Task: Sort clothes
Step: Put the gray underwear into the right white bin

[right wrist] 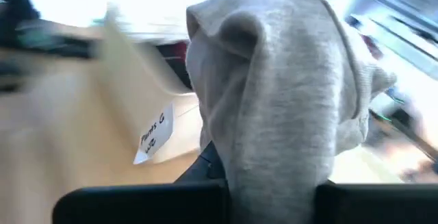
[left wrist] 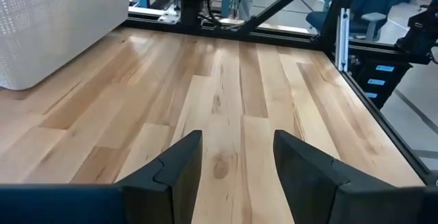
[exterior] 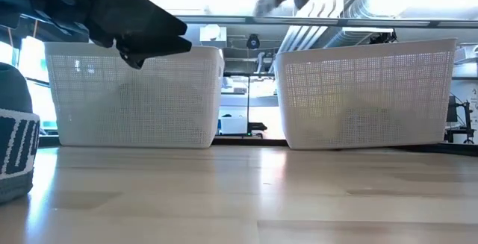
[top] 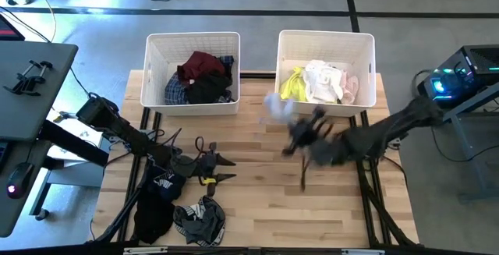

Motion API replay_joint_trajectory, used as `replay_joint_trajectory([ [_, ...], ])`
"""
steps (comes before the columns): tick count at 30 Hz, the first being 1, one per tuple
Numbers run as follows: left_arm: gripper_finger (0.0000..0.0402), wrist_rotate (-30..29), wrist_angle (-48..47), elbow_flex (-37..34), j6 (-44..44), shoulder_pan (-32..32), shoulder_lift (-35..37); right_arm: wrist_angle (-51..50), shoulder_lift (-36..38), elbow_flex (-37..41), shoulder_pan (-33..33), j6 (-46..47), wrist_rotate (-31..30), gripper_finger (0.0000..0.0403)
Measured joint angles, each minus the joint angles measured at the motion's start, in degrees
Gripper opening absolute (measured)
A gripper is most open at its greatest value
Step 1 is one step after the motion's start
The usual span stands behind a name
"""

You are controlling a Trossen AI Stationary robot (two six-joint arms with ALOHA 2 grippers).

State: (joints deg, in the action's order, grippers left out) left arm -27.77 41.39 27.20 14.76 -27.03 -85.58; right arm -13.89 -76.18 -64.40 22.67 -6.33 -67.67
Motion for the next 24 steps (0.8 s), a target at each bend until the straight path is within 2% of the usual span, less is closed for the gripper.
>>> replay_joint_trajectory([
  [3, 0.0168, 0.0, 0.0, 0.0, 0.1, 0.5, 0.0, -4.2, 7.4, 0.0, -8.6, 0.3, 2.9, 0.0015],
  [7, 0.0168, -0.2, 0.0, 0.0, 1.1, 1.1, 0.0, -14.7, 13.4, 0.0, -24.9, 6.1, 16.8, 0.0015],
  [11, 0.0168, -1.2, 0.0, 0.0, 1.2, 1.2, 0.0, -26.2, 13.3, 0.0, -42.9, 15.2, 29.5, 0.0015],
  [15, 0.0168, -2.8, 0.0, 0.0, 1.2, 1.2, 0.0, -34.2, 8.5, 0.0, -56.4, 19.2, 39.0, 0.0016],
  [19, 0.0168, -2.8, 0.0, 0.0, 1.2, 1.2, 0.0, -37.4, 2.0, 0.0, -63.5, 18.8, 43.7, 0.0023],
  [24, 0.0168, -2.8, -0.3, 0.0, 1.2, 1.2, 0.0, -39.8, -5.2, 0.0, -66.9, 18.3, 44.4, 0.0064],
])
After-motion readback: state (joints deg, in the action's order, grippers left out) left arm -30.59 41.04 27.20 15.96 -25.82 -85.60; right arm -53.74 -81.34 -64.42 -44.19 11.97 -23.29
